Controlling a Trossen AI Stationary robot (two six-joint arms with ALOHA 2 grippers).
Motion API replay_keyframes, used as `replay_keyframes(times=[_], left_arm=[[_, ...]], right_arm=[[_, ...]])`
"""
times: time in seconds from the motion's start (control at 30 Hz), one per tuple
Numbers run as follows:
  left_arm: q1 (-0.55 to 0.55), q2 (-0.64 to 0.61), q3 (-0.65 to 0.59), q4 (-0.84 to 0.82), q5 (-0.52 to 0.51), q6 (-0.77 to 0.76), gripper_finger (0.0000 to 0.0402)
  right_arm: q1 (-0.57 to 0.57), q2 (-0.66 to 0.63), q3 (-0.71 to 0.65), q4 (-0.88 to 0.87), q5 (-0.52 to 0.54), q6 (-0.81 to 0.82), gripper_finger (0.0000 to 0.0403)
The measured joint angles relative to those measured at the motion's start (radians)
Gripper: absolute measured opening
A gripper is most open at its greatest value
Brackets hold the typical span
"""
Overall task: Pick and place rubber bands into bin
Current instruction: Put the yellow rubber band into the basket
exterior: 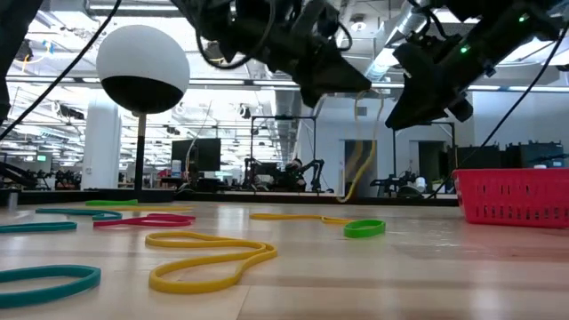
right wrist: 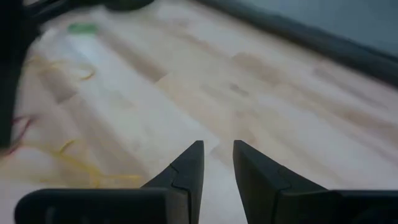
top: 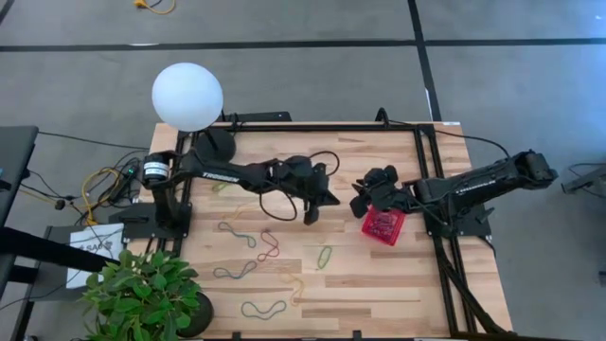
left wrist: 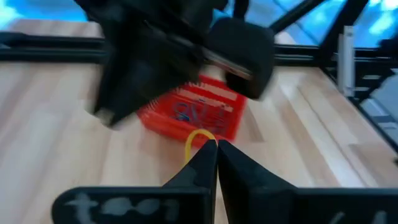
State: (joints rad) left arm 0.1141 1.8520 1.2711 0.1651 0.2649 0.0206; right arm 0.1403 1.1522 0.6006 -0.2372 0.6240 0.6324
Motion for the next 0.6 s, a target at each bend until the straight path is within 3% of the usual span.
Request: replay_keyframes(times=[0.33,0.6], left_arm=[[-0.009,-0.001,0.022,-0.113,-0.147,0.003,0.0000],[-0.009,-0.001,0.022,-0.102,-0.143,0.010,0.0000]], right_arm=[[0.097,0.050,0.001,-0.040,-0.024,-0.057,0.0082],[0.064,0.183,0.001,0.038,-0.005,-0.139,0.0082]])
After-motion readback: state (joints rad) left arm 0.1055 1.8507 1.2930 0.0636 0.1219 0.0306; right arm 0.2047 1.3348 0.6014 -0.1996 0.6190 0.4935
